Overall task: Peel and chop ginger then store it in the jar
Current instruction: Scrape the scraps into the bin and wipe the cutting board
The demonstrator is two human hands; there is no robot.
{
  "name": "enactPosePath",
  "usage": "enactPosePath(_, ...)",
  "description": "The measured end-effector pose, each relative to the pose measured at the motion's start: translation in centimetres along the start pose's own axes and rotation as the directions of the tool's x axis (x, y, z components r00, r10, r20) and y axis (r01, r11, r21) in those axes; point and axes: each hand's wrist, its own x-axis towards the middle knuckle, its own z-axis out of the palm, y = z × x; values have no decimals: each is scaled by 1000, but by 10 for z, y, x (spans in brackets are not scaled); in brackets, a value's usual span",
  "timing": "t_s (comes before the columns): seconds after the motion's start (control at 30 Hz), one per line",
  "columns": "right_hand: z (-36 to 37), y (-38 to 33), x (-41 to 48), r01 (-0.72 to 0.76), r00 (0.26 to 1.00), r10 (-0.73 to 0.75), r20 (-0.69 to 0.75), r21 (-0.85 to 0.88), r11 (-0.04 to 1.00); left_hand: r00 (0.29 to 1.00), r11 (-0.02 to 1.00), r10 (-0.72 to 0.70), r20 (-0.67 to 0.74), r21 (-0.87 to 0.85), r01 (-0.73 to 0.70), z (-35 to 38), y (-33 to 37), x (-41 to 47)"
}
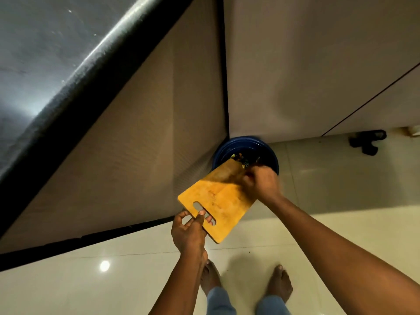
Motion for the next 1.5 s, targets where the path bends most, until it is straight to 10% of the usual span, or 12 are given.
enactPosePath(0.2,4,-9,-79,444,893,-446,52,47,895,998,997,-39,-45,-73,36,-2,-1,-16)
enactPosePath(0.87,-10,26,9,94,988,-58,140,-270,958,987,974,-125,-98,-200,103,-11,-20,-53)
enactPosePath(1.17,-3,-29,-74,542,818,-534,214,22,840,983,979,-124,-132,-177,100,-9,-12,-54)
enactPosePath(1.5,0,15,-13,306,948,-280,153,-180,935,993,987,-58,-101,-152,42,4,-5,-39)
